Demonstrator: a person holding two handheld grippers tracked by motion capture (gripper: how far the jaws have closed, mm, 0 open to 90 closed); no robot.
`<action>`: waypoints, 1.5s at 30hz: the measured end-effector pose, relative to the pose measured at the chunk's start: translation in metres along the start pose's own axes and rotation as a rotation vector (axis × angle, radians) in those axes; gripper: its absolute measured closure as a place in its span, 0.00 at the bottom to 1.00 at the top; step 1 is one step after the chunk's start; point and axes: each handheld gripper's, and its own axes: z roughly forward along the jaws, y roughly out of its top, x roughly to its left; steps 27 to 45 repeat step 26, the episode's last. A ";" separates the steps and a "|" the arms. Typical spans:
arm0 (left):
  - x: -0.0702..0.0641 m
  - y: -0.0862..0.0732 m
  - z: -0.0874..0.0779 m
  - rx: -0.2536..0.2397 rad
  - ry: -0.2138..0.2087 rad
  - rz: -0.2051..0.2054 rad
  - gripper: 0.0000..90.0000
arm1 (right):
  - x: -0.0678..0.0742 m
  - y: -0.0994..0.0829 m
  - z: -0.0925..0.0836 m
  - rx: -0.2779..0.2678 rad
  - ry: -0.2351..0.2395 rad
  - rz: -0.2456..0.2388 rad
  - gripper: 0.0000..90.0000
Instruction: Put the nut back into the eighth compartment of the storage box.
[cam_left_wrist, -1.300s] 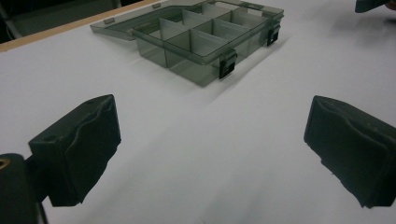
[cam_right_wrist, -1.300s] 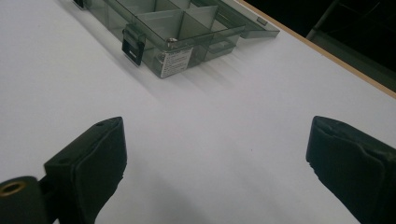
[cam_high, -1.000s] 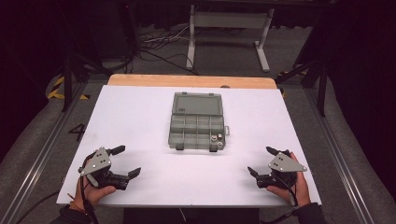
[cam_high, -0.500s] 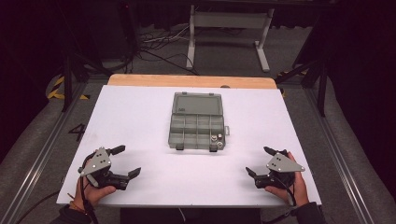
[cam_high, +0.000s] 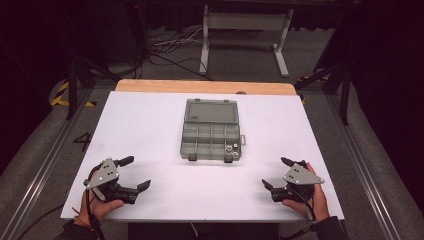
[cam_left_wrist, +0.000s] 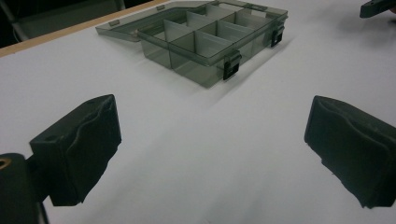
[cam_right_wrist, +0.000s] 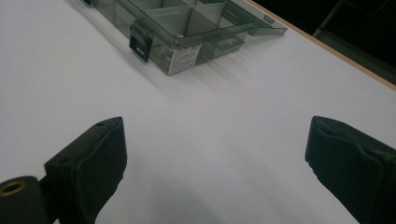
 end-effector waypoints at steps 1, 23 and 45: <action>0.000 0.000 0.000 0.001 0.001 0.000 0.05 | 0.000 0.000 0.000 0.000 0.001 0.001 0.07; 0.000 0.000 0.002 0.008 0.002 -0.003 0.05 | 0.001 -0.001 0.003 0.007 0.008 0.000 0.07; 0.002 0.000 0.003 0.005 0.006 -0.006 0.05 | -0.001 -0.001 0.003 0.004 0.006 0.010 0.07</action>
